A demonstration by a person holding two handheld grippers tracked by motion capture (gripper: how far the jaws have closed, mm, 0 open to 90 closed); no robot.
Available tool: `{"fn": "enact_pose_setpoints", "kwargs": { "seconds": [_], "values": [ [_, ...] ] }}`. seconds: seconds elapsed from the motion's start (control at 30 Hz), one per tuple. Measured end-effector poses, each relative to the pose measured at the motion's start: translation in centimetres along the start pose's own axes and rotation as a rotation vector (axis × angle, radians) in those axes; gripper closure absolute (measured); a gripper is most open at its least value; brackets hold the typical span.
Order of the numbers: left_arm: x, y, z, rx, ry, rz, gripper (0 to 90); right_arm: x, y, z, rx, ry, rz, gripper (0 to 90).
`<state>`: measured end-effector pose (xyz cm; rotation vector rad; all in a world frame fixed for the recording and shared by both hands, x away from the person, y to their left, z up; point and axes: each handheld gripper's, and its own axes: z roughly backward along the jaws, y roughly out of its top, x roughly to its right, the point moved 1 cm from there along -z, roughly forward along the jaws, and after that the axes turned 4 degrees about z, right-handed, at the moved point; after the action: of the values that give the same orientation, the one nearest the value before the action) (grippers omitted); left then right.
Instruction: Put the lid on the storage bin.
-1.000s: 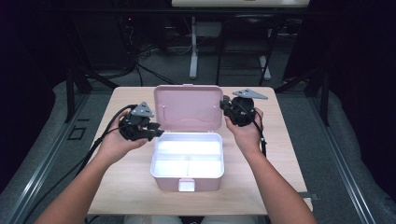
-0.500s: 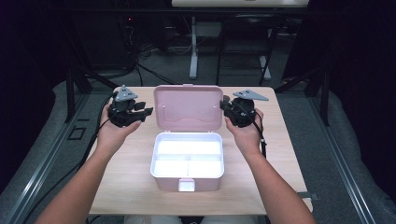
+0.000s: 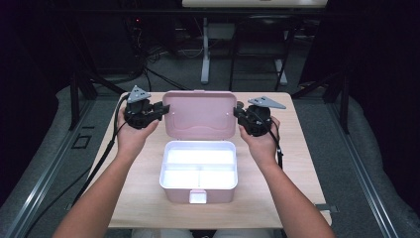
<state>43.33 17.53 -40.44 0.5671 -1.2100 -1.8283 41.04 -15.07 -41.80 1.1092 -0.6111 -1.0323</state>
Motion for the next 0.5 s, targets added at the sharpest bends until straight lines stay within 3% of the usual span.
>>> {"fn": "enact_pose_setpoints", "kwargs": {
  "seconds": [0.17,0.5],
  "values": [
    [-0.15,0.04,-0.17,0.001,0.011,0.001,78.3,0.01,-0.04,0.12,0.003,0.004,-0.006,87.4],
    [0.10,0.11,0.10,-0.001,0.014,-0.027,79.0,0.27,0.17,-0.08,-0.003,0.023,-0.017,83.8]
  ]
}}
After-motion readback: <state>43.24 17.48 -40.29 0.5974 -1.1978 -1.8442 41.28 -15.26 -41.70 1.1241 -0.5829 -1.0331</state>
